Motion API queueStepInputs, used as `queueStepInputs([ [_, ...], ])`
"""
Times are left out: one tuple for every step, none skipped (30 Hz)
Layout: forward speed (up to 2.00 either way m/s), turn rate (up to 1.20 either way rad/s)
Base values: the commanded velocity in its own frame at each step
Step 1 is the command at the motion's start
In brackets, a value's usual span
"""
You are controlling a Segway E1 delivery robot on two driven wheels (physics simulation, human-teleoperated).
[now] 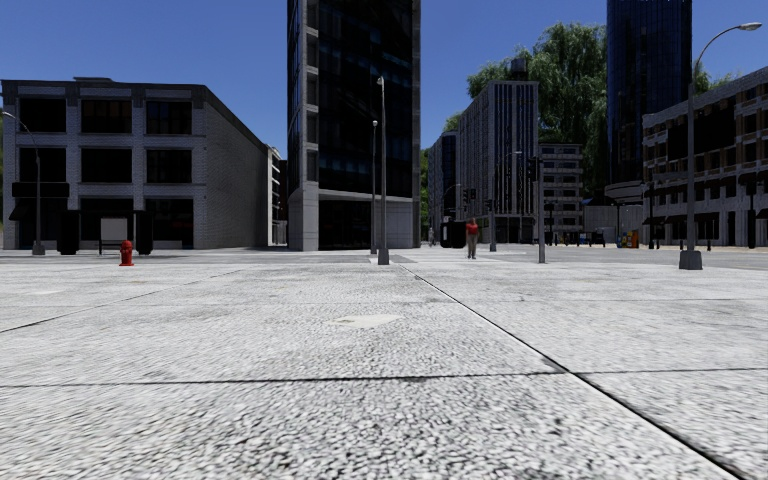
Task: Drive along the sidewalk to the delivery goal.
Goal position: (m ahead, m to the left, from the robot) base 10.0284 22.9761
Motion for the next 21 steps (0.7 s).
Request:
queueStepInputs([
  [0.0,0.0],
  [0.0,0.0],
  [0.0,0.0],
  [0.0,0.0],
  [0.0,0.0],
  [0.0,0.0],
  [0.0,0.0],
  [0.0,0.0],
  [0.0,0.0],
  [0.0,0.0],
  [0.0,0.0],
  [0.0,0.0],
  [0.0,0.0],
  [0.0,0.0],
  [0.0,0.0],
  [0.0,0.0],
  [0.0,0.0],
  [0.0,0.0],
  [0.0,0.0],
  [0.0,0.0],
  [0.0,0.0],
])
